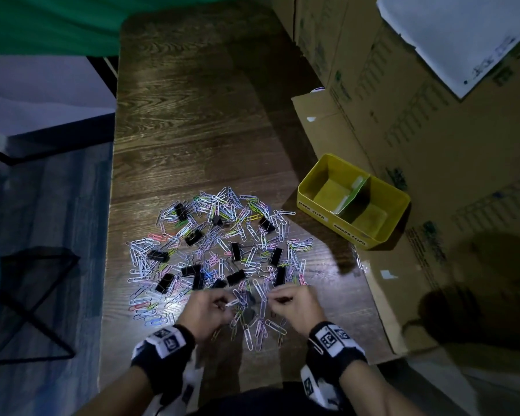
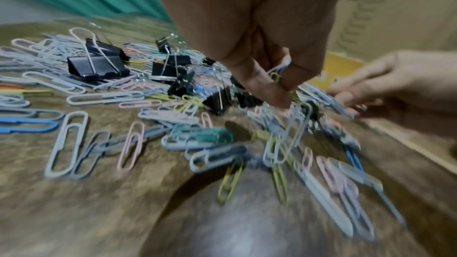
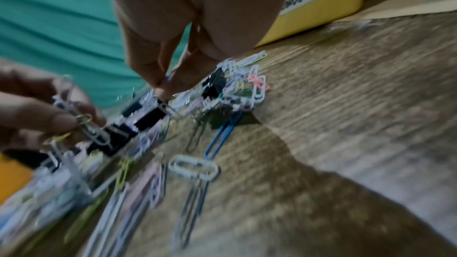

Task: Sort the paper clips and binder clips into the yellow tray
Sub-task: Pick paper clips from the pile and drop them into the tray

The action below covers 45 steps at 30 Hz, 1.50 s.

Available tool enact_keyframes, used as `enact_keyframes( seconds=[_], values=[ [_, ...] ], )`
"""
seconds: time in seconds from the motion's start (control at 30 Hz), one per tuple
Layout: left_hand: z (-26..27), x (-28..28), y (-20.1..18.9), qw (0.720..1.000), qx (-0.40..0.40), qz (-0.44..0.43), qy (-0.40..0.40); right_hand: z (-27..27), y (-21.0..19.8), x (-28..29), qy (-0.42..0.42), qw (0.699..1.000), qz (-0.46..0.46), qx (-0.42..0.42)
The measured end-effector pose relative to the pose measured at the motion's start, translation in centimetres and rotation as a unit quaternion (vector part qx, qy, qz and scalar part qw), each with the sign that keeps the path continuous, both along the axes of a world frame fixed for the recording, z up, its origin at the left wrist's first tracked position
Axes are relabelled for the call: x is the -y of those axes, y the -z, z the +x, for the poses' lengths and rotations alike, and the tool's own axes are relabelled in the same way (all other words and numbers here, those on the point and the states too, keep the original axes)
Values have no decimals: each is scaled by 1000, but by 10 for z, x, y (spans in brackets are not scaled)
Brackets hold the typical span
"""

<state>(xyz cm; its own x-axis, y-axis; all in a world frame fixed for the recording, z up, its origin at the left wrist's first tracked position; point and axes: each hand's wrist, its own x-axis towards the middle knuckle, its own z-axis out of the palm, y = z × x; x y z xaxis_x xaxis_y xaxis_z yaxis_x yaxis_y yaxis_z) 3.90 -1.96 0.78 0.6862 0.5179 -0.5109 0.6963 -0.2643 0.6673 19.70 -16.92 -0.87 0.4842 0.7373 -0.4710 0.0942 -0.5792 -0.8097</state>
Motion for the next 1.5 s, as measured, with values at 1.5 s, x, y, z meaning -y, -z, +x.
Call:
enact_keyframes(
  seconds=[1.5],
  values=[
    [128,-1,18,880,-112,230,399,123,-45,-43,-51,937,73,337]
  ],
)
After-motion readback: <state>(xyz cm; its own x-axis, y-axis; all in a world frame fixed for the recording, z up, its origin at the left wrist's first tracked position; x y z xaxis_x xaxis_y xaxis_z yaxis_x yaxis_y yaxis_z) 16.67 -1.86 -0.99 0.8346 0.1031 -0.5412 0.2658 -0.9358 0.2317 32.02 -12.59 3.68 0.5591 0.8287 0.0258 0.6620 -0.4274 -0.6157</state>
